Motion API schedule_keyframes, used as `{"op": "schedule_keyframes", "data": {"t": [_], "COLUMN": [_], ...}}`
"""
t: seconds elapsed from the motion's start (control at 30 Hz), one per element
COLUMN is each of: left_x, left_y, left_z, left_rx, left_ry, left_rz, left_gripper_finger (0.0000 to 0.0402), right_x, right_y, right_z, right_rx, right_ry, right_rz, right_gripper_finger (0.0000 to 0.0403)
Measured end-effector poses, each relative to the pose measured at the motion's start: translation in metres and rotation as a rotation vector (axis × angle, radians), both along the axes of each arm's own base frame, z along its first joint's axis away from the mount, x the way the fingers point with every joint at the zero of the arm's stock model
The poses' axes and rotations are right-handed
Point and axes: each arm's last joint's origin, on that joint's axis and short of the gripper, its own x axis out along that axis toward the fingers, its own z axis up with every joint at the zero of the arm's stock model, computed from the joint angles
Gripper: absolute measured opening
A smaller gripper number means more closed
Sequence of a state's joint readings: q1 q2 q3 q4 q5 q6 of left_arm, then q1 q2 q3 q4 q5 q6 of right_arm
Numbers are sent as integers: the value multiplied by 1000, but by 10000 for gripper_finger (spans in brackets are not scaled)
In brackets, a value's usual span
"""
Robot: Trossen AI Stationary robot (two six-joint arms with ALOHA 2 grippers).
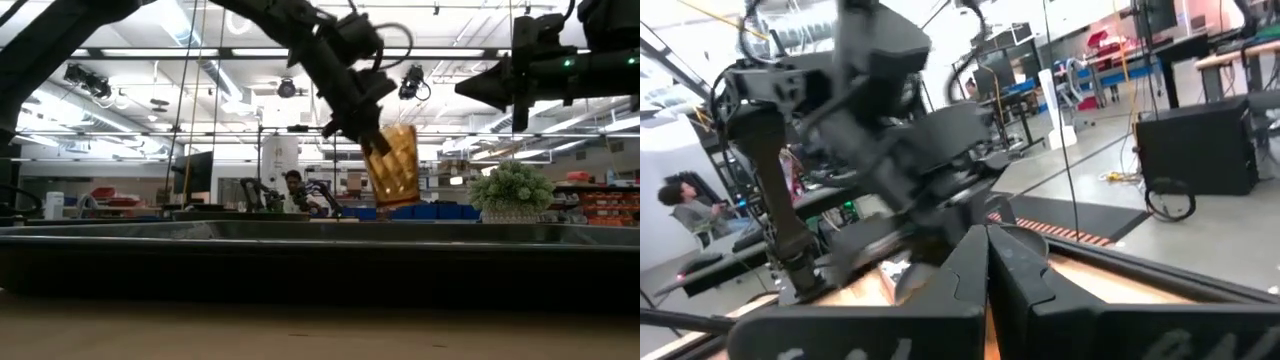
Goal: Pick and place plate/cup/fork/spoon on tray
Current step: Put the brown glass on the top right of the black serving tray
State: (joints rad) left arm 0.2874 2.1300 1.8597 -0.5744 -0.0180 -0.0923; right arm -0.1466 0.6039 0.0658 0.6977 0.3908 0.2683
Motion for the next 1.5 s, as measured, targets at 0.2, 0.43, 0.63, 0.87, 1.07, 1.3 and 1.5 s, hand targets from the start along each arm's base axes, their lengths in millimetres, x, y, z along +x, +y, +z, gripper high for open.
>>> {"op": "schedule_keyframes", "data": {"t": [0.2, 0.43, 0.63, 0.87, 1.07, 1.3, 1.5], "left_x": [13, 23, 34, 42, 47, 49, 52], "left_y": [-39, -83, -120, -143, -147, -146, -145], "left_z": [14, 19, -7, -34, -38, -36, -33], "left_rx": [29, 59, 30, 28, 57, 82, 115], "left_ry": [-36, -84, -31, 15, -15, -38, -73], "left_rz": [-107, -180, -240, -285, -297, -288, -310], "left_gripper_finger": [25, 26, 26, 27, 28, 59, 110], "right_x": [-8, -16, -19, -20, -20, -19, -19], "right_y": [1, 2, 3, 3, 3, 3, 3], "right_z": [3, 5, 8, 9, 9, 9, 8], "right_rx": [-48, -82, -101, -103, -97, -98, -83], "right_ry": [14, 25, 4, -6, -9, -6, -8], "right_rz": [-11, -17, -21, -21, -18, -11, 3], "right_gripper_finger": [8, 8, 8, 8, 10, 10, 11]}}
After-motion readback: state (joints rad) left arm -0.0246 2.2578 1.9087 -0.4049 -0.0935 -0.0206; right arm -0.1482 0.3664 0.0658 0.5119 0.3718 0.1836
